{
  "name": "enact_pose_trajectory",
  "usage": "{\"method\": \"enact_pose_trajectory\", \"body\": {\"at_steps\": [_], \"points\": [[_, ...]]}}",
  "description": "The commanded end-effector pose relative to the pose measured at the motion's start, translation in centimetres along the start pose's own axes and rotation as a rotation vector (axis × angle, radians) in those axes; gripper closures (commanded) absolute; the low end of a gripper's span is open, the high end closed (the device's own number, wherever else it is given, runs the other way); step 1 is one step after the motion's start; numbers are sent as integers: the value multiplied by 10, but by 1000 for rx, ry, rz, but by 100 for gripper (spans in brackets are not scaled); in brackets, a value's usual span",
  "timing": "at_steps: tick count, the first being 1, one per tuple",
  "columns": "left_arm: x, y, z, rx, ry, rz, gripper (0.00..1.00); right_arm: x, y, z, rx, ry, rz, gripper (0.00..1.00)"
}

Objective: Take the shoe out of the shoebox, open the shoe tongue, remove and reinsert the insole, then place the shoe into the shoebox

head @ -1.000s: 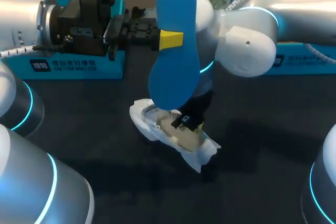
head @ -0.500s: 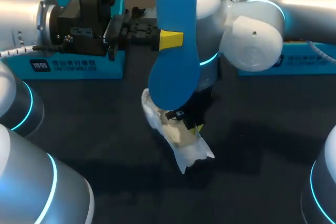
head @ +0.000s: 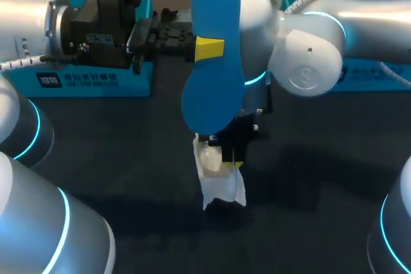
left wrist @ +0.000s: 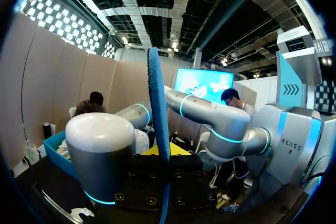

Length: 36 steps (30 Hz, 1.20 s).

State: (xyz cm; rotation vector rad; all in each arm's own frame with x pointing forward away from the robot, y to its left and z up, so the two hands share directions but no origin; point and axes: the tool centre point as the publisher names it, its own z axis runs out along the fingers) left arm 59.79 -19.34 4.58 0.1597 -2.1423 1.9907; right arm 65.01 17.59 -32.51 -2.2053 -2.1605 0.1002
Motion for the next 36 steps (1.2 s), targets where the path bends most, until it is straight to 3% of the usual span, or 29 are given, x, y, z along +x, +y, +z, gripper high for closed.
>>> {"method": "enact_pose_trajectory", "body": {"at_steps": [1, 8, 28, 29, 30, 31, 32, 36], "points": [[-1, 1, 2, 2, 1, 1, 100, -7, -1, 12, 13, 36, 21, 100], [-1, 1, 2, 2, 1, 1, 100, -11, -3, 28, 35, 99, 8, 100], [-1, 1, 2, 2, 1, 1, 100, -12, -7, 49, 84, 143, 62, 100], [-1, 1, 2, 2, 1, 1, 100, -12, -7, 49, 86, 147, 62, 89], [-1, 1, 2, 2, 1, 1, 100, -12, -7, 48, 86, 149, 62, 59], [-1, 1, 2, 2, 1, 1, 100, -13, -7, 46, 87, 149, 62, 8], [-1, 1, 2, 2, 1, 1, 100, -13, -7, 43, 85, 149, 60, 0], [-1, 1, 2, 2, 1, 1, 100, -18, -7, 29, 78, 150, 58, 0]]}}
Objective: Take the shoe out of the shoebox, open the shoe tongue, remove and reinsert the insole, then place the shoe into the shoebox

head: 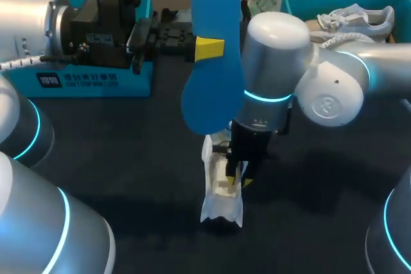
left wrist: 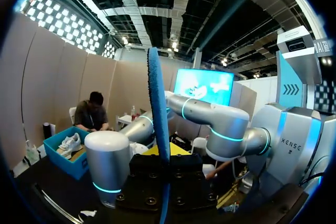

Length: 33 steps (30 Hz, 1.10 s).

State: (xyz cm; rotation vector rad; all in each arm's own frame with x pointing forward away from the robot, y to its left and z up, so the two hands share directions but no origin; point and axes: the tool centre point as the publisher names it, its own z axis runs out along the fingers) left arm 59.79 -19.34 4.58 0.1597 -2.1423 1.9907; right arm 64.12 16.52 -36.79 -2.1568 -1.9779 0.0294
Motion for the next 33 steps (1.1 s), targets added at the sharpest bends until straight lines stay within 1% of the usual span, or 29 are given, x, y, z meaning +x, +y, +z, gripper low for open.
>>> {"method": "enact_pose_trajectory", "body": {"at_steps": [1, 3, 7, 8, 10, 12, 13, 25, 28, 30, 31, 33], "points": [[-1, 1, 2, 2, 1, 1, 100, -6, -3, -19, -15, 22, -14, 0], [-1, 1, 2, 2, 1, 1, 100, -10, -4, -27, -12, 43, -9, 0], [-1, 1, 2, 2, 1, 1, 100, -19, -5, -48, -34, 121, -46, 0], [-1, 1, 2, 2, 1, 1, 100, -20, -5, -51, -35, 127, -52, 0], [-1, 1, 2, 2, 1, 1, 100, -26, -3, -62, -36, 187, -84, 0], [-1, 1, 2, 2, 1, 1, 100, -32, 0, -69, -33, 244, -118, 0], [-1, 1, 2, 2, 1, 1, 100, -34, 2, -72, -8, 249, -145, 0], [-1, 1, 2, 2, 1, 1, 100, -34, 2, -72, -8, 249, -145, 0], [-1, 1, 2, 2, 1, 1, 100, -33, 13, -83, 0, 397, -130, 0], [-1, 1, 2, 2, 1, 1, 100, -34, 18, -94, -4, 442, -115, 0], [-1, 1, 2, 2, 1, 1, 100, -33, 20, -100, -2, 484, -114, 0], [-1, 1, 2, 2, 1, 1, 100, -32, 24, -112, 6, 507, -95, 0]]}}
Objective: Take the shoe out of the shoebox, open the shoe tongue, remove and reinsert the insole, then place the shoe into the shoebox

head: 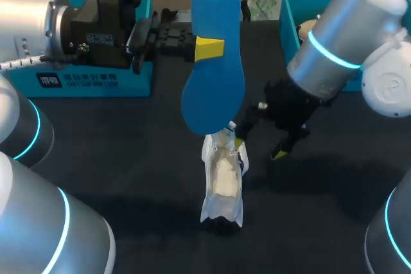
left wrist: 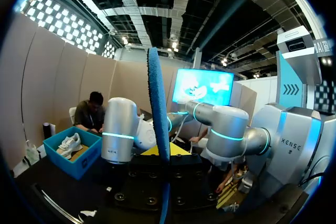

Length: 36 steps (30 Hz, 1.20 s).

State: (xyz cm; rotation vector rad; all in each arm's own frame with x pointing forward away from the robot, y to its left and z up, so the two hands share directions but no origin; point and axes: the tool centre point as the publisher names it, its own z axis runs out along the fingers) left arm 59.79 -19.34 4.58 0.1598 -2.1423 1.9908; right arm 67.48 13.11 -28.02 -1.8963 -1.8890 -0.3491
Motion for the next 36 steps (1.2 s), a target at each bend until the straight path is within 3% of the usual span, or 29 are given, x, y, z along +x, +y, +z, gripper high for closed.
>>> {"method": "enact_pose_trajectory", "body": {"at_steps": [1, 4, 16, 21, 26, 36], "points": [[-1, 1, 2, 2, 1, 1, 100, -5, 3, -25, -2, 204, 13, 0], [-1, 1, 2, 2, 1, 1, 100, -3, 7, -37, 17, 355, -14, 0], [-1, 1, 2, 2, 1, 1, 100, -3, 7, -37, 17, 355, -14, 0], [-1, 1, 2, 2, 1, 1, 100, 2, 11, -64, -16, 493, -40, 0], [-1, 1, 2, 2, 1, 1, 100, 14, 15, -86, -23, 545, -57, 0], [-1, 1, 2, 2, 1, 1, 100, 29, 14, -100, -10, 724, -133, 0]]}}
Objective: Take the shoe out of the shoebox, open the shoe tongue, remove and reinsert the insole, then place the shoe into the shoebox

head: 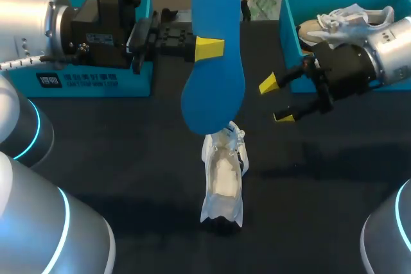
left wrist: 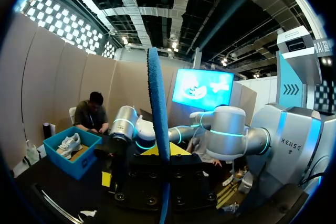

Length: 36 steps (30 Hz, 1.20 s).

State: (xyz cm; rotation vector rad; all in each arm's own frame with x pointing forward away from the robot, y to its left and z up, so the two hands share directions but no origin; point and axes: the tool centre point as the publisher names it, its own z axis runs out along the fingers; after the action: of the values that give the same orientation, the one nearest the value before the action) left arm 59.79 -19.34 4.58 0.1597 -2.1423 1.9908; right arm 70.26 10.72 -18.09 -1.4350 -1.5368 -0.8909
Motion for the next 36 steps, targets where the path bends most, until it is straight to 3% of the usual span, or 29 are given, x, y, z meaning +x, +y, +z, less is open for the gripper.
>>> {"method": "enact_pose_trajectory", "body": {"at_steps": [1, 14, 22, 27, 29, 31, 32, 36], "points": [[-1, 1, 2, 2, 1, 1, 100, 2, -1, 2, 2, 75, -20, 0], [-1, 1, 2, 2, 1, 1, 100, 15, -4, -3, -59, 238, 19, 0], [-1, 1, 2, 2, 1, 1, 100, 11, -5, -5, -86, 334, 35, 0], [-21, 6, 5, 9, 35, 234, 100, 11, -5, -5, -86, 334, 35, 0], [-25, 9, 5, 18, 45, 440, 100, 11, -5, -5, -86, 334, 35, 0], [-25, 19, 5, -24, 50, 777, 100, 11, -5, -5, -86, 334, 35, 0], [-29, 28, 6, -129, 6, 920, 100, 11, -5, -5, -86, 334, 35, 0], [-29, 28, 6, -129, 6, 920, 100, 11, -5, -5, -86, 334, 35, 0]]}}
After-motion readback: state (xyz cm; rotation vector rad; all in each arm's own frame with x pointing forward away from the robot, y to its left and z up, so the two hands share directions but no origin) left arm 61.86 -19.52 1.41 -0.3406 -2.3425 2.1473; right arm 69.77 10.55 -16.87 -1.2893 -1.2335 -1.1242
